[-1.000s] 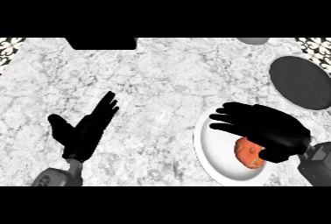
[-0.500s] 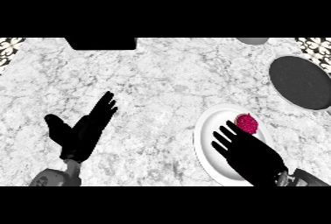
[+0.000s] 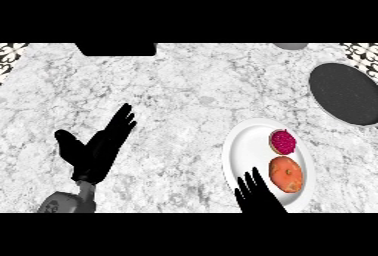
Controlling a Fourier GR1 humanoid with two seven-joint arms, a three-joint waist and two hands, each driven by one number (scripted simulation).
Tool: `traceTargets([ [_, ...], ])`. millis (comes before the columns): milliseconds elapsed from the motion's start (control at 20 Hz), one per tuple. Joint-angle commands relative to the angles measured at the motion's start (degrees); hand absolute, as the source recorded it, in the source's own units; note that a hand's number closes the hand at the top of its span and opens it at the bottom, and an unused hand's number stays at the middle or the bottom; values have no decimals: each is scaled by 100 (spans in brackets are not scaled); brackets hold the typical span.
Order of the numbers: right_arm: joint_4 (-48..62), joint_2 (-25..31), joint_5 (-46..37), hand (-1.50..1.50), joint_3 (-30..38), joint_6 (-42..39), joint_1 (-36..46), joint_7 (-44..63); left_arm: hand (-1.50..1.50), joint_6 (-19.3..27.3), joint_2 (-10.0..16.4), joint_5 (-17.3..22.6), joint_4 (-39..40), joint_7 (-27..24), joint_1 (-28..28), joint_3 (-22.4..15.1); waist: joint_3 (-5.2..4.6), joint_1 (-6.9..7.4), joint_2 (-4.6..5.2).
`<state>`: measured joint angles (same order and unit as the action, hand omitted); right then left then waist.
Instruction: Pick the squash from the plate and place it in the pan
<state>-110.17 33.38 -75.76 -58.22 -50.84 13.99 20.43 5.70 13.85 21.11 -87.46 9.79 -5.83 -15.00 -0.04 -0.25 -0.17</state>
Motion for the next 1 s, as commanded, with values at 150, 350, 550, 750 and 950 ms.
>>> traceTargets([
  [150, 382, 69, -699, -150, -111, 560, -386, 125, 0, -300, 83, 23, -468, 183, 394, 155, 6, 51, 7],
  [350, 37, 663, -994, -150, 46, 794, -336, -91, 0, -430, 26, -30, -79, -64, 365, 348, 4, 30, 9],
  [550, 406, 378, -1324, -150, 220, 890, -316, -128, 0, -394, -249, -282, 46, -28, 111, 255, 3, 21, 14],
  [750, 797, -25, -1491, -150, 323, 853, -185, -407, 0, -115, -365, -454, -462, 334, 321, 214, 4, 48, 12],
  [950, 1309, 417, -1380, -150, 932, 1605, 89, -1015, 0, -312, -449, -433, -63, 174, 206, 324, 4, 44, 21],
])
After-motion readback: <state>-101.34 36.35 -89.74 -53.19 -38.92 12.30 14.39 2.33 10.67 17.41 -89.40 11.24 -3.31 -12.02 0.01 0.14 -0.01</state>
